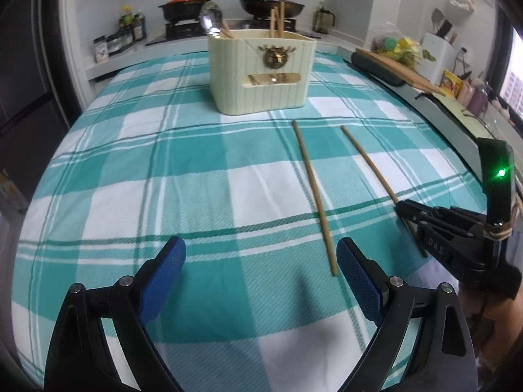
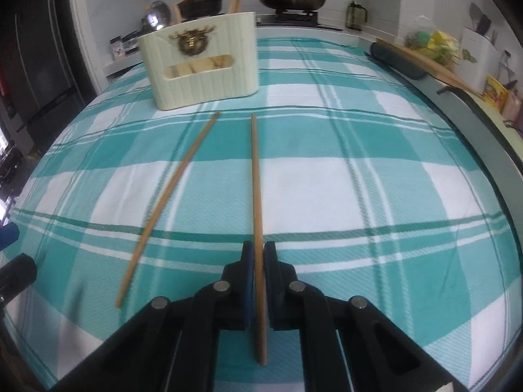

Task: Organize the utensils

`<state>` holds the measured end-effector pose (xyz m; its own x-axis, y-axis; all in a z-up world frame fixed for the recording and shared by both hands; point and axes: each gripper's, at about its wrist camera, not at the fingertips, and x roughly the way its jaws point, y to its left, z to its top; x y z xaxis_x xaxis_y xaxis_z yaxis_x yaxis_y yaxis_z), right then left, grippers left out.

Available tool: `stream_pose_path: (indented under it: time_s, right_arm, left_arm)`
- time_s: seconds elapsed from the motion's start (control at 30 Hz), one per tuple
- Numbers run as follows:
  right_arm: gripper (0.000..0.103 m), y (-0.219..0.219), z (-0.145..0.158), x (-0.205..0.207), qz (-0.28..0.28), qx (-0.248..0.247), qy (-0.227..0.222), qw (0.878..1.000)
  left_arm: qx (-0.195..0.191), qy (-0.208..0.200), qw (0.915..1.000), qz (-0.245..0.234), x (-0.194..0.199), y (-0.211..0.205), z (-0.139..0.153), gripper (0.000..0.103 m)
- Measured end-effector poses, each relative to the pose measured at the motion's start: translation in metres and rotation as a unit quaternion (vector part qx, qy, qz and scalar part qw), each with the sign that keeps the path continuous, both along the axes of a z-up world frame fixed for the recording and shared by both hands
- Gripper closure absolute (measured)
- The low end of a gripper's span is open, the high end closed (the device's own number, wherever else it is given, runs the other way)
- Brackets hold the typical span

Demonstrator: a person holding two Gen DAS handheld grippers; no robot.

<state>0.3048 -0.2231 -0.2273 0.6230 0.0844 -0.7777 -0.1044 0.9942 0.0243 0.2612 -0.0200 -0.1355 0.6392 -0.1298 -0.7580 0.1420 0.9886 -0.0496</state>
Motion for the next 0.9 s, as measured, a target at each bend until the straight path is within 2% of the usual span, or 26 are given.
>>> stream_pose_path:
  time_s: [0.13, 0.2, 0.27, 0.3, 0.33, 0.37, 0.4, 0.43, 0.6, 0.77, 0.87, 0.9]
  right_arm:
    - [0.097, -0.032, -0.002, -0.013, -0.028, -0.021, -0.013, 0.999]
    - [0.097, -0.04, -0.002, -0.019, -0.033, -0.024, -0.017, 0.999]
    - [0.097, -0.044, -0.002, -0.022, -0.034, -0.026, -0.021, 0.999]
    - [0.097, -0.044, -0.003, -0.024, -0.032, -0.028, -0.024, 0.999]
    - [0.097, -0.044, -0.003, -0.024, -0.03, -0.03, -0.027, 0.999]
    - [0.097, -0.043, -0.003, -0.026, -0.028, -0.033, -0.03, 0.999]
    - [0.097, -0.043, -0.004, -0.026, -0.025, -0.037, -0.034, 0.998]
    - [0.097, -0.042, -0.004, -0.027, -0.023, -0.039, -0.037, 0.998]
    - [0.097, -0.042, -0.005, -0.028, -0.017, -0.042, -0.044, 0.998]
    - [0.097, -0.051, -0.005, -0.032, -0.028, -0.034, -0.044, 0.998]
    - [0.097, -0.056, -0.005, -0.037, -0.032, -0.037, -0.043, 0.998]
    - [0.097, -0.058, -0.005, -0.04, -0.033, -0.04, -0.043, 0.998]
  left_arm:
    - [0.052, 0.005, 0.9983, -0.024, 0.03, -0.039, -0.015, 0.009]
    - [0.088, 0.01, 0.9957, -0.025, 0.041, -0.053, -0.026, 0.017]
    - [0.111, 0.021, 0.9933, -0.027, 0.045, -0.06, -0.037, 0.04]
    - [0.107, 0.019, 0.9936, -0.031, 0.044, -0.061, -0.039, 0.044]
    - [0.101, 0.014, 0.9942, -0.034, 0.042, -0.061, -0.039, 0.058]
    - [0.102, 0.014, 0.994, -0.039, 0.04, -0.063, -0.04, 0.078]
    - [0.105, 0.013, 0.9935, -0.042, 0.04, -0.064, -0.039, 0.091]
    - [0.113, 0.013, 0.9928, -0.037, 0.039, -0.065, -0.039, 0.098]
    - [0.079, 0.019, 0.9966, 0.014, 0.031, -0.039, -0.037, 0.099]
    - [0.048, 0.036, 0.9966, 0.056, -0.006, 0.001, -0.039, 0.099]
    - [0.029, 0.042, 0.9959, 0.074, -0.032, 0.02, -0.037, 0.096]
    - [0.016, 0.043, 0.9959, 0.078, -0.038, 0.026, -0.036, 0.091]
